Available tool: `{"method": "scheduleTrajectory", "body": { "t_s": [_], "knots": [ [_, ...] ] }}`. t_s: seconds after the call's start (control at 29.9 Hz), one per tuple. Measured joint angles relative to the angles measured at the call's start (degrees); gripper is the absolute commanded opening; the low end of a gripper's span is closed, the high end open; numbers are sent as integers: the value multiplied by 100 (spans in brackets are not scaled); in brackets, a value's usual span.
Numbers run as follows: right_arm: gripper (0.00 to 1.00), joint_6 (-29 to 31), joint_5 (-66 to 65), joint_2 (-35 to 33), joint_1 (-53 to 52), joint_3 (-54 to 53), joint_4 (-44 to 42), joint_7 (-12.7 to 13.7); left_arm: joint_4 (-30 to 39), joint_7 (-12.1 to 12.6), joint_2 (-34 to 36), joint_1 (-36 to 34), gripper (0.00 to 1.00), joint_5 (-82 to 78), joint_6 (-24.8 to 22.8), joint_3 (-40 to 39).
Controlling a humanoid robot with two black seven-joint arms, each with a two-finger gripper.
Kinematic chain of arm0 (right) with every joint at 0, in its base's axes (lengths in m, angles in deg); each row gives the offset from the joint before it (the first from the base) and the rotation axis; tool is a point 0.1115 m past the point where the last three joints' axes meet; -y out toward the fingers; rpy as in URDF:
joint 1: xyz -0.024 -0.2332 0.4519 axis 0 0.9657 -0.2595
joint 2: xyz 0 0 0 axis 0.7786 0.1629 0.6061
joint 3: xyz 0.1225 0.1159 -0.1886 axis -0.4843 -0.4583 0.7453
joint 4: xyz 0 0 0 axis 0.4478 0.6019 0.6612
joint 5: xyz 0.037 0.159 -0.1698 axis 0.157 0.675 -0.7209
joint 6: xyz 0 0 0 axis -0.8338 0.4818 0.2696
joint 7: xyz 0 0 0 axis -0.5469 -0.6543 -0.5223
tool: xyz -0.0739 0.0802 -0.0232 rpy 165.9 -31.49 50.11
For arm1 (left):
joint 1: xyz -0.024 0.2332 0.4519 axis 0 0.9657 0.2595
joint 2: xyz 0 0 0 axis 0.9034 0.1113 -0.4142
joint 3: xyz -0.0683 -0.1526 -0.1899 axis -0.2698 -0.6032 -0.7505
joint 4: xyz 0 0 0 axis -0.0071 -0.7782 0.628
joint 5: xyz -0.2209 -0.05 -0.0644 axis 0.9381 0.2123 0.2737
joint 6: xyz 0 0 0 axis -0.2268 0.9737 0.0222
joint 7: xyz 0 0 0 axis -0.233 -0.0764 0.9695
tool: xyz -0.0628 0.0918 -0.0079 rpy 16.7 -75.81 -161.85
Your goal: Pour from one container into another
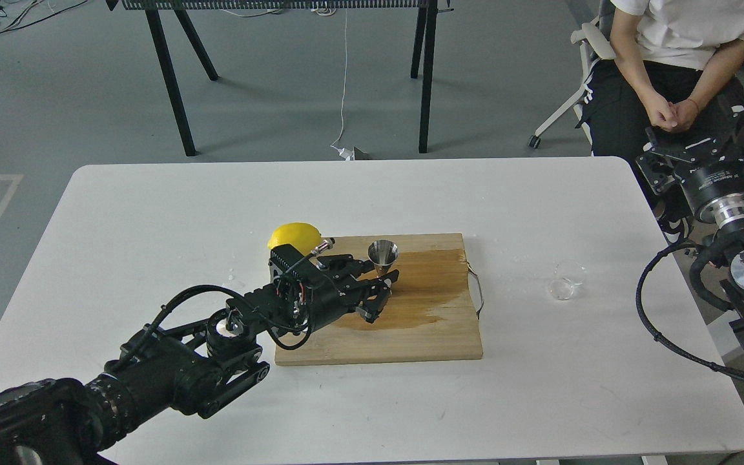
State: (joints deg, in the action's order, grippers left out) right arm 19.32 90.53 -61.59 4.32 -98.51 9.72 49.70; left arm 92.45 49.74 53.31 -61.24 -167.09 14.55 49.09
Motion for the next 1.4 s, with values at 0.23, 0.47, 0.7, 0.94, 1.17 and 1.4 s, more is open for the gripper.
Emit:
{"method": "scheduleTrajectory", "body": {
  "t_s": [0.23,0.47,0.7,0.94,1.17,1.4],
  "knots": [
    [100,0,0,-12,1,0,-3,0,254,-34,94,95,86,0,-13,3],
    [100,0,0,-46,2,-9,-6,0,842,-20,614,318,86,-1,-69,-84],
    [100,0,0,-143,19,-2,3,3,2091,-19,1828,667,86,-1,-306,-414],
    [100,0,0,-154,152,3,146,5,2771,-81,2763,809,86,-1,74,-640],
    [100,0,0,-444,688,-40,739,1,3821,-61,3244,963,92,878,65,-1248],
    [100,0,4,-697,1080,-205,1203,19,3860,-370,3233,893,100,3570,-4,-2121]
  ]
}}
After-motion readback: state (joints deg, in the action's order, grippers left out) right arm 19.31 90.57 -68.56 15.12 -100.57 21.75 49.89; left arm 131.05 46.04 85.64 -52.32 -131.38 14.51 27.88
